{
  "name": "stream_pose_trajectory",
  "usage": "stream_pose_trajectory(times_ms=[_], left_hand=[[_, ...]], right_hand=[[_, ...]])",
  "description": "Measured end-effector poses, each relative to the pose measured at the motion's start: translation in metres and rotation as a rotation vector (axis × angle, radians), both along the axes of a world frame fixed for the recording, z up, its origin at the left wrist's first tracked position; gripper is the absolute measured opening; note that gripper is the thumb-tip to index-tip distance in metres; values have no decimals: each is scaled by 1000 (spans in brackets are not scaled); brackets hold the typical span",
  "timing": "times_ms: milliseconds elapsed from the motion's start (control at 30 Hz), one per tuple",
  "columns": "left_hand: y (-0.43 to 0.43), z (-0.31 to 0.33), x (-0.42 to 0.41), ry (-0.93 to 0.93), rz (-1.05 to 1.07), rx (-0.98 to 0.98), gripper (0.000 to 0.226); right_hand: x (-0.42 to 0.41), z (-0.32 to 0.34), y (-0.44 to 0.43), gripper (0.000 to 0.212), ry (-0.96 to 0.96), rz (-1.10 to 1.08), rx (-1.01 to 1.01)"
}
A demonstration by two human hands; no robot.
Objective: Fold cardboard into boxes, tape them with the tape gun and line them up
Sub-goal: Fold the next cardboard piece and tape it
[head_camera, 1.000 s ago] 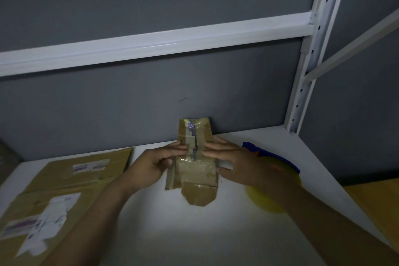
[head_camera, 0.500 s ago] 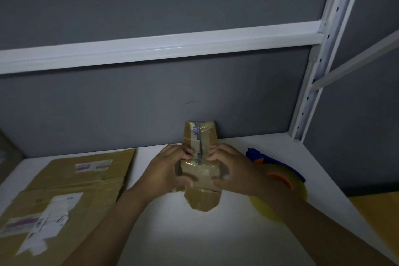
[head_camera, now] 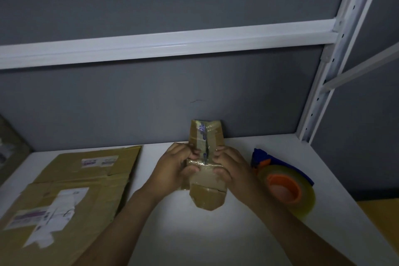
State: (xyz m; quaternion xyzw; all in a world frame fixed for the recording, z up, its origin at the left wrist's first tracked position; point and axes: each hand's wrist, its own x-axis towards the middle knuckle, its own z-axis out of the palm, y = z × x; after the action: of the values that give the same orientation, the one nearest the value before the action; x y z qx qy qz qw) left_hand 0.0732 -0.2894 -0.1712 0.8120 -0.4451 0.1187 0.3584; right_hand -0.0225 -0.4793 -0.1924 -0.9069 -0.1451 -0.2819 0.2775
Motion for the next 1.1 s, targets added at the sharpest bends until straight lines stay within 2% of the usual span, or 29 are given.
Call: stream_pose_trajectory(times_ms=[67, 133, 233, 300, 400, 467, 533, 600, 700, 767, 900, 1000, 1033, 1100], left_hand=[[4, 1, -3, 13, -44, -27, 25], [8, 1, -10, -15, -55, -50, 28], [9, 9, -28, -67, -82, -22, 38], [9, 21, -33, -80, -93, 35, 46], [10, 30, -23, -211, -2, 259, 81], [11, 28, -14, -145, 118, 466, 91], [10, 22, -20, -119, 203, 536, 86], [4, 20, -35, -174, 270, 546, 76], [-3, 17, -50, -288, 302, 509, 68], [0, 13, -47, -279, 276, 521, 71], [10, 16, -40, -179, 266, 640, 89], [14, 22, -38, -133, 311, 587, 119], [18, 22, -38, -32, 326, 599, 124], [17, 23, -38, 73, 347, 624, 121]], right_hand=[[-2, 7, -11, 25, 163, 44, 66], [-4, 13, -21, 33, 255, 61, 127], [-7, 26, -33, 32, 302, 54, 96], [-3, 31, -39, 27, 266, 96, 75], [-2, 39, -45, 30, 300, 0, 30], [-4, 42, -46, 34, 165, -69, -38], [-8, 50, -41, 31, 104, -204, -156], [-10, 48, -30, 40, 191, -287, -273], [-14, 41, -2, 55, 292, -250, -309], [-17, 39, 12, 66, 357, -200, -382], [-20, 41, 15, 78, 346, -207, -444], [-24, 40, 10, 91, 385, -224, -336], [-27, 40, 11, 89, 423, -256, -276], [-31, 41, 16, 82, 503, -326, -150]])
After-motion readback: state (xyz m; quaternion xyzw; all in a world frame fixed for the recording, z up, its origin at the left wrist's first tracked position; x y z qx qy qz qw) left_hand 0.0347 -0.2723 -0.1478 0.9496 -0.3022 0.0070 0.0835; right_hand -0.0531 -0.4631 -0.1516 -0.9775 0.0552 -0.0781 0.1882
